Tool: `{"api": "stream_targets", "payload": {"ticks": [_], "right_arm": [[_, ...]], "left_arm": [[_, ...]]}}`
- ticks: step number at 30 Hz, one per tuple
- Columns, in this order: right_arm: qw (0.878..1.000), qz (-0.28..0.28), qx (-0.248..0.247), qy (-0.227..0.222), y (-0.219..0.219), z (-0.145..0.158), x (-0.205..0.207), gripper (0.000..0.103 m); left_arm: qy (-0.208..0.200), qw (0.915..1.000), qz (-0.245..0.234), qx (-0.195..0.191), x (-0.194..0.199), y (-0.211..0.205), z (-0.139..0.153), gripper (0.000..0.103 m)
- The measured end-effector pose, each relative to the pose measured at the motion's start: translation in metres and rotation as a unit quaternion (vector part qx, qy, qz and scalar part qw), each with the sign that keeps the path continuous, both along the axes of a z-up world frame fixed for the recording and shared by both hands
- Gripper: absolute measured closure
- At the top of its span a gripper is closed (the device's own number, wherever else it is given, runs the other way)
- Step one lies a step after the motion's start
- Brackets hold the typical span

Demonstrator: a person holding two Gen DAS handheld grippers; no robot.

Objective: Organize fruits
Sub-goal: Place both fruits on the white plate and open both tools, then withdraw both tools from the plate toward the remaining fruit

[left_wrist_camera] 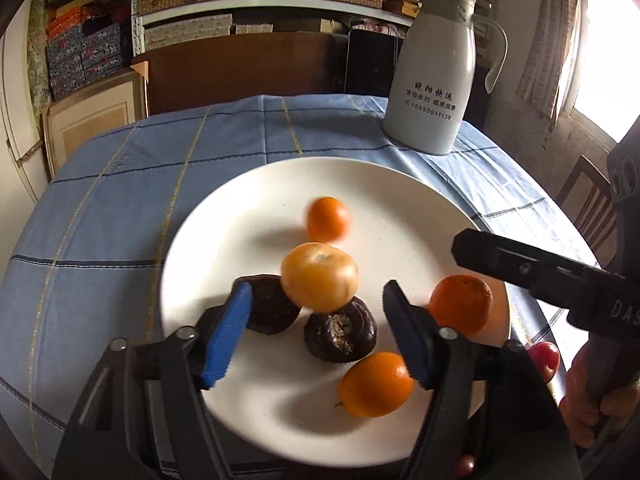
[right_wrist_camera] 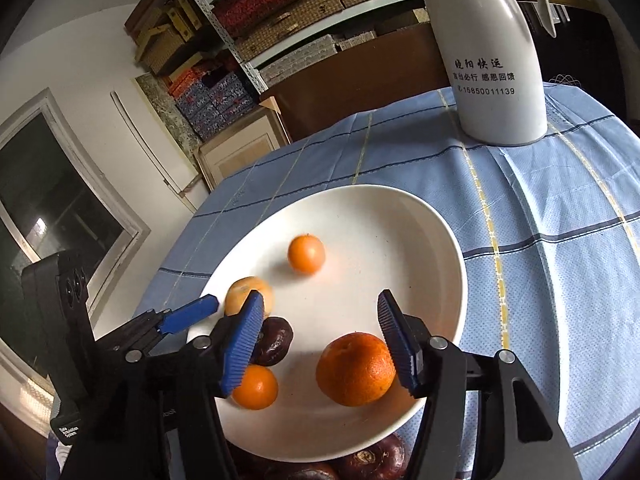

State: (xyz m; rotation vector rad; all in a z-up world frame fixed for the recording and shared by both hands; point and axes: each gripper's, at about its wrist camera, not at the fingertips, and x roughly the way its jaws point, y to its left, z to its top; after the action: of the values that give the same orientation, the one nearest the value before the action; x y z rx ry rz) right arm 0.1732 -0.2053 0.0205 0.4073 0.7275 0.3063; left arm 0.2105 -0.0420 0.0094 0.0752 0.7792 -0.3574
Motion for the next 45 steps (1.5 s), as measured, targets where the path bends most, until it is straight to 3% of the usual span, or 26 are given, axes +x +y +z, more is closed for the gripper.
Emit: {"api": "stream_targets", "payload": {"ticks": [4,6,12,14,17,22,32,41,45], "right_arm": [[1.0,-0.018,-0.016,0.001,-0.008,-0.004,-0.01,0.031],[0.999,-0.032,-0.021,-0.001,-0.015,-0.006,-0.013,0.031],[0.997,-0.074,0.009,-0.007,-0.045,-0.005,-0.032,0.03],[0.996,-0.091,0.02,-0.013,-0.057,-0.004,-0.045,0.024],[0.992,-0.114,0.042,-0.021,-0.074,-0.007,-0.069,0.018],[0.99,-0.117,0.073,-0.008,-0.086,-0.02,-0.097,0.018],[0.989,-0.12,0.087,0.007,-0.087,-0.027,-0.102,0.017],[0.99,-0.107,0.09,0.016,-0.085,-0.03,-0.098,0.016],[0.99,-0.106,0.09,0.024,-0.085,-0.033,-0.096,0.016]], "left_arm": [[-0.018,0.9996,0.024,0.004,-0.015,0.017,0.002,0.013],[-0.02,0.999,0.039,0.011,-0.021,0.026,0.0,0.012],[-0.01,0.9975,0.068,-0.015,-0.048,0.053,-0.004,0.012],[-0.013,0.9967,0.077,-0.021,-0.063,0.063,-0.004,0.01],[-0.007,0.9963,0.08,-0.031,-0.084,0.074,-0.008,0.008],[0.007,0.997,0.074,-0.023,-0.106,0.076,-0.019,0.008],[0.034,0.9985,0.043,-0.001,-0.092,0.05,-0.031,0.008],[0.069,0.9949,0.069,0.024,-0.07,0.054,-0.045,0.004],[0.071,0.9903,0.098,0.069,-0.081,0.063,-0.049,0.004]]}}
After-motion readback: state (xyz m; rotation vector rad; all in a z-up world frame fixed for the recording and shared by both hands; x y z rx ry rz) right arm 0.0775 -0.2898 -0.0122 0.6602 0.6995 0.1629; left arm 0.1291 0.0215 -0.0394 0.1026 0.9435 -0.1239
